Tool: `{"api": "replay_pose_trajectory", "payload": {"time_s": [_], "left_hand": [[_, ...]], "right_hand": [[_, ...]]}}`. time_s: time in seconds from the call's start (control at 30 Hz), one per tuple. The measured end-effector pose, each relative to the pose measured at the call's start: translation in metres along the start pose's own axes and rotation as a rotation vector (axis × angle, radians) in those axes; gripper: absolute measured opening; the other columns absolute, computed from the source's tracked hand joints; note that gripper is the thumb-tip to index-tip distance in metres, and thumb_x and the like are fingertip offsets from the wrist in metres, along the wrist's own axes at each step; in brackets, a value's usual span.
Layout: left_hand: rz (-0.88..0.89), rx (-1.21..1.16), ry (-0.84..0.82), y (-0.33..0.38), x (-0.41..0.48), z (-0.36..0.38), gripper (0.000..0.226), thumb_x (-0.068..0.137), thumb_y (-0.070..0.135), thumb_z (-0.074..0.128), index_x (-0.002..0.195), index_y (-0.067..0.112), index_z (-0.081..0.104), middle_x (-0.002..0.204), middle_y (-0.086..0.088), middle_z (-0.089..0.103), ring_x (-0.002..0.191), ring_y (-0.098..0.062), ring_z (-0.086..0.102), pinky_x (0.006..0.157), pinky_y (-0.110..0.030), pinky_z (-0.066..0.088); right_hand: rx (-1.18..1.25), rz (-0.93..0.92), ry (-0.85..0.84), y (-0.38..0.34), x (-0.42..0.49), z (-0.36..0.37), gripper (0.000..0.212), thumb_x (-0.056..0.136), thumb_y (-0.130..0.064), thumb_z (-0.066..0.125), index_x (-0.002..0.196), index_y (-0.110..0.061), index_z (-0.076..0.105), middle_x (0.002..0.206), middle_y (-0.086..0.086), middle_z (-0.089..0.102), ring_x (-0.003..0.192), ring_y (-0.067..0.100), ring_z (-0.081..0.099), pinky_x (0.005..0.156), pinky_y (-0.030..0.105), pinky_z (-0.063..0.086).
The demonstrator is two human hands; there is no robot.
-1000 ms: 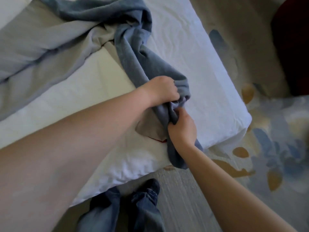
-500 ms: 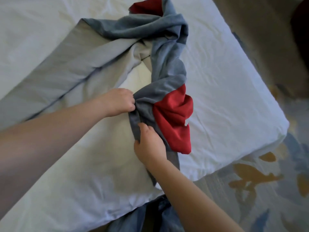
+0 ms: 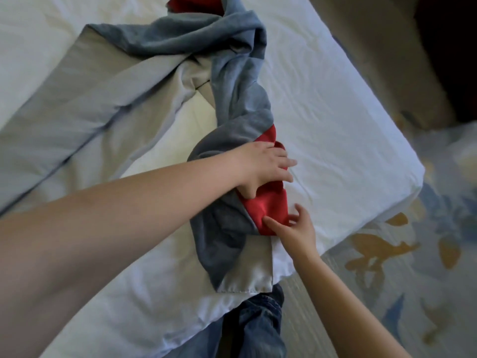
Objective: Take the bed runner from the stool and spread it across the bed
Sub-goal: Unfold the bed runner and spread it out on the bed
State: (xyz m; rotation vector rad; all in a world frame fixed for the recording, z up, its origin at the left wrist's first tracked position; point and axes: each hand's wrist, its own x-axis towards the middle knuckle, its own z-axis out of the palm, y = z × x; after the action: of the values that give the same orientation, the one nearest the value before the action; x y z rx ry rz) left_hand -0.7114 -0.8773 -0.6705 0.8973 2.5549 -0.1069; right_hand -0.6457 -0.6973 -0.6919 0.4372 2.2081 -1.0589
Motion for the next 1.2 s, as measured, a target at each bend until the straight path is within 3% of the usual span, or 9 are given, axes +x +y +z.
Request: {"api": "replay_pose_trajectory", "payload": {"time_s": [0.07,0.13,0.2,0.27,0.4,0.67,0.83,1.07,1.2], "left_hand": [[-0.06,-0.014,-0.102,0.001,0.015,-0.005,0.062,0.074,0.026,0.066,0.132,0.031,0.044,0.14,0.0,0.044,0.125,-0.022,0.044,0.101,-0.041,0.038],[-0.113,-0.015,-0.082,-0.001,0.025,-0.012,0.036,0.08,0.019,0.061,0.115,0.025,0.053,0.118,0.0,0.058,0.105,-0.025,0.056,0.08,-0.039,0.046],[-0.19,-0.04,-0.027,-0.008,0.031,-0.016,0.021,0.087,0.016,0.055,0.108,0.021,0.054,0.11,-0.001,0.062,0.096,-0.026,0.06,0.069,-0.035,0.042],[-0.231,-0.055,0.05,-0.015,0.036,-0.019,0.019,0.091,0.017,0.049,0.11,0.018,0.053,0.109,-0.003,0.063,0.097,-0.027,0.061,0.066,-0.034,0.038],[-0.244,-0.038,0.197,-0.031,0.056,-0.028,0.023,0.096,0.024,0.04,0.114,0.014,0.05,0.104,-0.006,0.065,0.095,-0.031,0.061,0.064,-0.035,0.036],[-0.502,-0.17,0.332,-0.099,0.134,-0.073,0.03,0.096,0.037,0.043,0.112,0.013,0.052,0.104,-0.008,0.065,0.093,-0.032,0.061,0.062,-0.032,0.031],[-0.642,-0.165,0.365,-0.149,0.19,-0.09,0.029,0.097,0.03,0.042,0.113,0.009,0.053,0.108,-0.014,0.063,0.097,-0.036,0.06,0.063,-0.035,0.03],[-0.786,-0.194,0.279,-0.182,0.213,-0.073,0.026,0.094,0.028,0.047,0.108,0.009,0.055,0.105,-0.014,0.064,0.097,-0.036,0.06,0.065,-0.036,0.033],[-0.654,-0.09,0.488,-0.176,0.213,-0.063,0.037,0.08,0.032,0.063,0.111,0.012,0.057,0.093,-0.01,0.064,0.085,-0.033,0.06,0.062,-0.036,0.038]], "right_hand": [[0.156,0.06,-0.079,-0.006,0.014,-0.001,0.078,0.072,-0.009,0.081,0.139,-0.011,0.04,0.106,0.01,0.062,0.084,0.018,0.063,0.07,0.028,0.054],[0.219,0.064,-0.069,-0.016,0.031,-0.006,0.051,0.069,0.006,0.076,0.116,-0.004,0.06,0.094,0.013,0.066,0.077,0.024,0.064,0.069,0.035,0.055],[0.103,-0.018,0.009,-0.031,0.049,-0.019,0.032,0.067,0.009,0.074,0.093,-0.009,0.069,0.08,0.007,0.065,0.073,0.022,0.061,0.071,0.037,0.054],[-0.076,-0.129,0.088,-0.046,0.068,-0.039,0.03,0.068,0.003,0.072,0.083,-0.022,0.069,0.074,-0.001,0.063,0.075,0.021,0.062,0.075,0.038,0.055],[-0.42,-0.354,0.188,-0.077,0.102,-0.081,0.029,0.074,-0.004,0.065,0.096,-0.023,0.07,0.086,-0.001,0.062,0.08,0.018,0.054,0.069,0.027,0.04],[-0.512,-0.581,0.284,-0.172,0.206,-0.151,0.032,0.074,-0.001,0.06,0.099,-0.017,0.071,0.097,0.01,0.068,0.092,0.029,0.061,0.073,0.028,0.042],[-0.528,-0.64,0.356,-0.229,0.277,-0.172,0.032,0.073,-0.001,0.053,0.094,-0.015,0.072,0.094,0.013,0.067,0.091,0.032,0.061,0.068,0.026,0.038],[-0.607,-0.697,0.184,-0.222,0.322,-0.159,0.038,0.077,-0.009,0.058,0.114,-0.017,0.065,0.112,0.01,0.063,0.102,0.029,0.058,0.079,0.032,0.043],[-0.449,-0.588,0.233,-0.202,0.317,-0.159,0.059,0.08,-0.017,0.063,0.135,-0.018,0.043,0.133,0.007,0.048,0.118,0.022,0.048,0.091,0.035,0.042]]}}
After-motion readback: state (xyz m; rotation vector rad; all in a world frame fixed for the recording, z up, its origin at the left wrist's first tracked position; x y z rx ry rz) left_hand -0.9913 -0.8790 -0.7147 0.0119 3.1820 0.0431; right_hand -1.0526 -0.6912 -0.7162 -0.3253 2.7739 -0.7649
